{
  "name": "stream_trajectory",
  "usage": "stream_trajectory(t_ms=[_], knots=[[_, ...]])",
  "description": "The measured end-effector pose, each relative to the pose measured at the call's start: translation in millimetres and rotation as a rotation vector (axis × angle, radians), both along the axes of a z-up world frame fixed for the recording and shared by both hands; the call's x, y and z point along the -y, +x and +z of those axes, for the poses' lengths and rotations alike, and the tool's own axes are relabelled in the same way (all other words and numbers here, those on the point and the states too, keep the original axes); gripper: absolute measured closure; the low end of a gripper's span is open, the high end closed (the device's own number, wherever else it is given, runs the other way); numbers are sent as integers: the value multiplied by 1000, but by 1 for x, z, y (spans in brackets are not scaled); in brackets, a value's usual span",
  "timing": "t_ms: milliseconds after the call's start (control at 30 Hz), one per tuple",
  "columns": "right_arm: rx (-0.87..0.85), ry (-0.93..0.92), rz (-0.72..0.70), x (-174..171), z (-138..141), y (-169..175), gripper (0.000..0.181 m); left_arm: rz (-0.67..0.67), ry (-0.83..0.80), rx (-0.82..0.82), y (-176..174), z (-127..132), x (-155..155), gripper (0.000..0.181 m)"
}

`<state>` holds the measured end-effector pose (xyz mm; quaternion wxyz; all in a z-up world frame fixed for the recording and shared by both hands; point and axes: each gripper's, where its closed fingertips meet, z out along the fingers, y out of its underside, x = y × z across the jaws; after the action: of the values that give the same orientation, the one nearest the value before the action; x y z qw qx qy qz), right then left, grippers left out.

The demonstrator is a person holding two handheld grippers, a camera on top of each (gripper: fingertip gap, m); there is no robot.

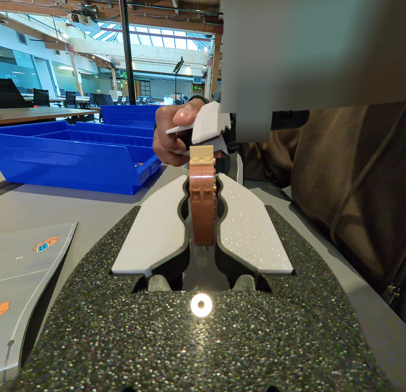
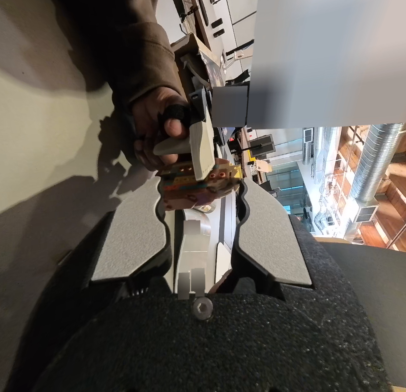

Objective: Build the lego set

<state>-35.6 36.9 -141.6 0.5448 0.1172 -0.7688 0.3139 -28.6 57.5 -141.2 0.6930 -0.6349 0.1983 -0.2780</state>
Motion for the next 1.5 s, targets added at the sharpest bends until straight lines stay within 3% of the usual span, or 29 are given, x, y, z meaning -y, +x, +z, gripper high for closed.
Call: stream_trajectory(t_ms=[700,1067,1500], knots=[[-25,-28,17,1,5,2,110,-26,5,8,3,2,2,160],[-78,-24,9,2,4,-1,121,-44,-2,24,4,2,3,160],[-91,-66,9,4,9,-1,122,-69,13,88,3,8,6,160]])
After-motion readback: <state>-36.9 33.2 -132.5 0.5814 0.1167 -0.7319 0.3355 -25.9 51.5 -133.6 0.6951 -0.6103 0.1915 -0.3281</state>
